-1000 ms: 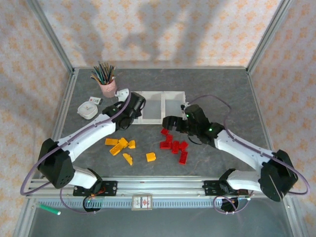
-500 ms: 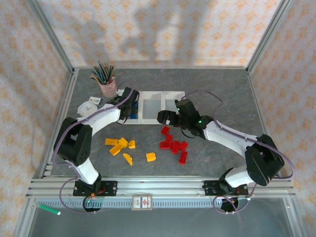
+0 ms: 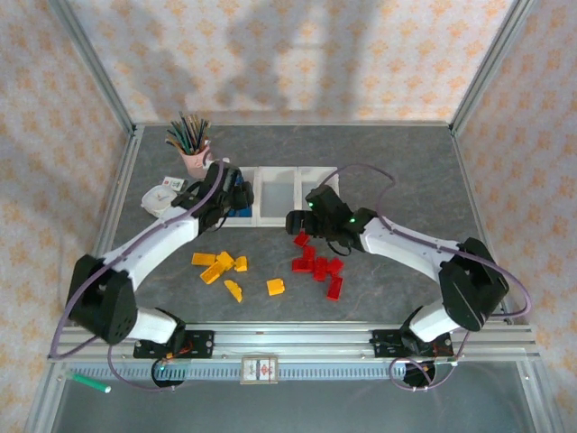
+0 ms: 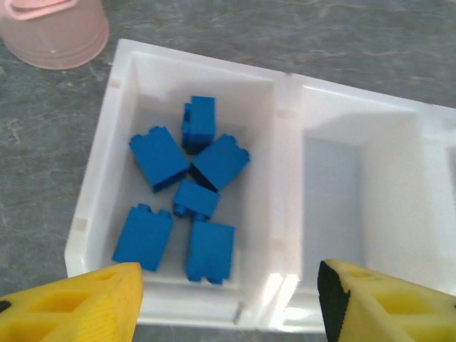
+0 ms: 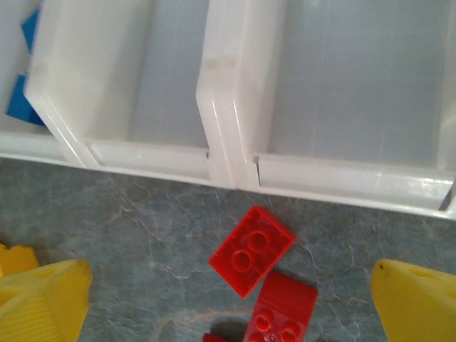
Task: Sort the legos into containers by color
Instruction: Pick up the lego from the center of the table.
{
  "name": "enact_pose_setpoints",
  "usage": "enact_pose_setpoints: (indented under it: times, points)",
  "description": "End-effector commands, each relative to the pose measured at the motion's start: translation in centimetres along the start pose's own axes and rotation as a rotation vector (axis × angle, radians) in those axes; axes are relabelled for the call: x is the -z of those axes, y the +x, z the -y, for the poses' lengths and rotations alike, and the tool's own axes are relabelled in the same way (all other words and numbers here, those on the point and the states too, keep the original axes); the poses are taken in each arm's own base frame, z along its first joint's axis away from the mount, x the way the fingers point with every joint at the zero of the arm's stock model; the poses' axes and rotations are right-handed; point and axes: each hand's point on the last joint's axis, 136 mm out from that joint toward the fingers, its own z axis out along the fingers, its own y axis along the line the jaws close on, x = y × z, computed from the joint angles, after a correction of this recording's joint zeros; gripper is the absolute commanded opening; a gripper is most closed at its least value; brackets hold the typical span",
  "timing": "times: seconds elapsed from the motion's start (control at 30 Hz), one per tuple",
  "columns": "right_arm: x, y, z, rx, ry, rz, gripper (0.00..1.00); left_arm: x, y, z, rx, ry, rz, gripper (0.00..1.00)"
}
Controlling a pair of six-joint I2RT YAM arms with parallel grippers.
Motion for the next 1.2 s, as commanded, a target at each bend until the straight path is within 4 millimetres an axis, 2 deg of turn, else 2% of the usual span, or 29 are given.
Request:
enact_pose_setpoints:
  times: [0.0, 0.13, 0.23, 0.43, 0.67, 0.93, 1.17]
  points:
    - [-0.3, 0.9, 1.2, 0.038, 0.111, -0.022, 0.98, 1.4, 2.5, 0.9, -0.008, 0.078, -0.043, 0.73]
    - [-1.7, 1.7, 1.3, 0.013, 0.143, -0.044, 0.93, 3.0, 4.1, 1.0, 0.019, 0.142, -0.053, 0.80]
    - [-2.8, 1.9, 0.8, -0.004, 0.152, -0.050, 0.86, 4.1, 4.4, 1.1, 0.040, 0.200, -0.028, 0.87]
    - [-5.2, 2.2, 1.1, -0.065, 0.194, -0.053, 0.82, 4.5, 5.8, 1.0, 0.061, 0.253, -0.031, 0.99]
    - [-7.3, 2.1, 1.1, -0.098, 0.222, -0.044, 0.80, 4.3, 6.6, 0.5, 0.112, 0.260, -0.022, 0.99]
    - [-9.1, 2.5, 0.1, -0.081, 0.212, -0.058, 0.66, 4.0, 6.5, 0.0, 0.122, 0.234, -0.008, 0.99]
    - [-9.7, 2.8, 0.1, -0.036, 0.233, -0.069, 0.52, 4.0, 6.5, -0.1, 0.120, 0.231, -0.011, 0.99]
